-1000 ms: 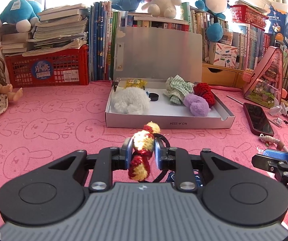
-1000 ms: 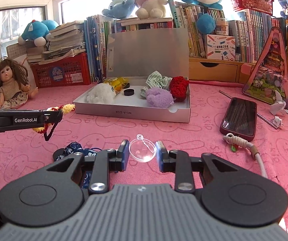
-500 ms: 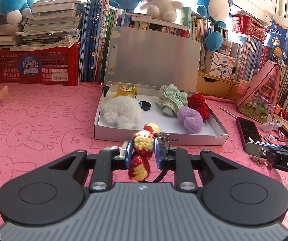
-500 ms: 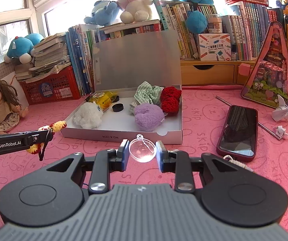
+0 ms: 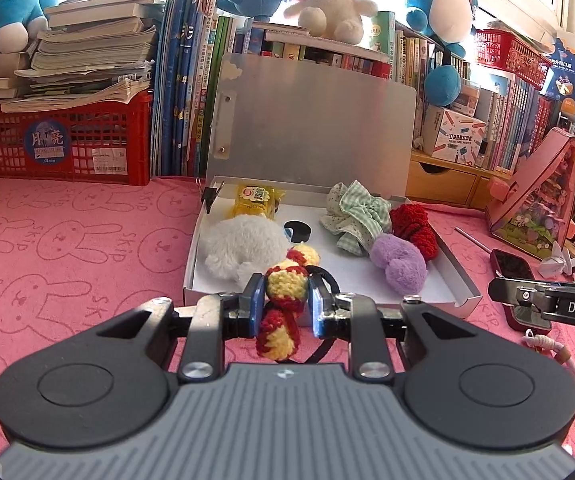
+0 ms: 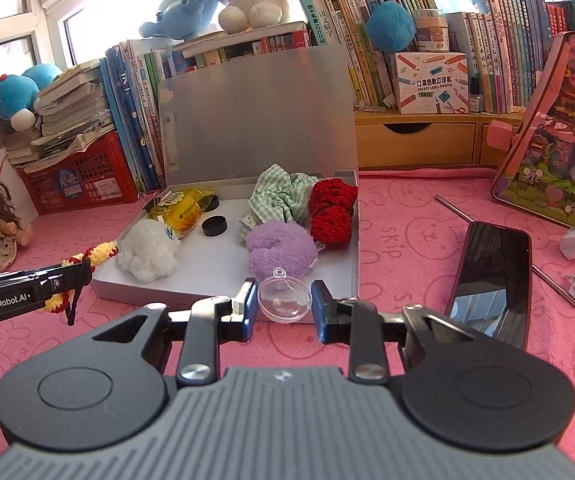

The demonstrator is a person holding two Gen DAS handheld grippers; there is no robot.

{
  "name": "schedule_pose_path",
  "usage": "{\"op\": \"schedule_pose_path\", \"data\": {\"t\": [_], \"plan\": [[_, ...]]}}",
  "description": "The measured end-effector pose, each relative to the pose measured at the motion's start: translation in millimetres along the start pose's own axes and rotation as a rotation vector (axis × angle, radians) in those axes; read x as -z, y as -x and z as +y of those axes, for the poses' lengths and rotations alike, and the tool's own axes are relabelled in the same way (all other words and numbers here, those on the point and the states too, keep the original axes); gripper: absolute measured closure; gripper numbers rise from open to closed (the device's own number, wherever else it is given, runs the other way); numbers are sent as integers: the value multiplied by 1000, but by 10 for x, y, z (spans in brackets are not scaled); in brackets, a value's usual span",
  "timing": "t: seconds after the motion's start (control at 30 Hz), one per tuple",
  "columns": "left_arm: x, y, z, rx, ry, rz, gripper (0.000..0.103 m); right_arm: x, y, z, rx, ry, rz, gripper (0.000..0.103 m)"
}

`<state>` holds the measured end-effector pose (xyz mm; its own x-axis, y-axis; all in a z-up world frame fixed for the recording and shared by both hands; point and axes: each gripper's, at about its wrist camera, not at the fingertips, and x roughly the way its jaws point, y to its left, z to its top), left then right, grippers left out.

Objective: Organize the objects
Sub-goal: 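Carry the knitted toy and clear ring over into the white box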

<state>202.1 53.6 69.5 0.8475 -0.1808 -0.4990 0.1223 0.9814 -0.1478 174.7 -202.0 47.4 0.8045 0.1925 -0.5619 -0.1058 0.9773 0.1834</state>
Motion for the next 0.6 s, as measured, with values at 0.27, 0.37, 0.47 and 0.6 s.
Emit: {"op": "schedule_pose_path", "data": {"t": [0.27,0.37,0.47,0.6], "plan": [[-82,-311,87,-28,-4,18,75,-92,-271,-80,36,-17,20,70],[-116,-445,121,-48,-3,34,75,-142,-381,-135,44,-43,41,70],[-141,-585,167,-50,11,55,75,-181,-500,-193,43,-70,61,70],[-159,-777,226,-37,25,88,75,-196,-605,-250,32,-107,84,70]]}}
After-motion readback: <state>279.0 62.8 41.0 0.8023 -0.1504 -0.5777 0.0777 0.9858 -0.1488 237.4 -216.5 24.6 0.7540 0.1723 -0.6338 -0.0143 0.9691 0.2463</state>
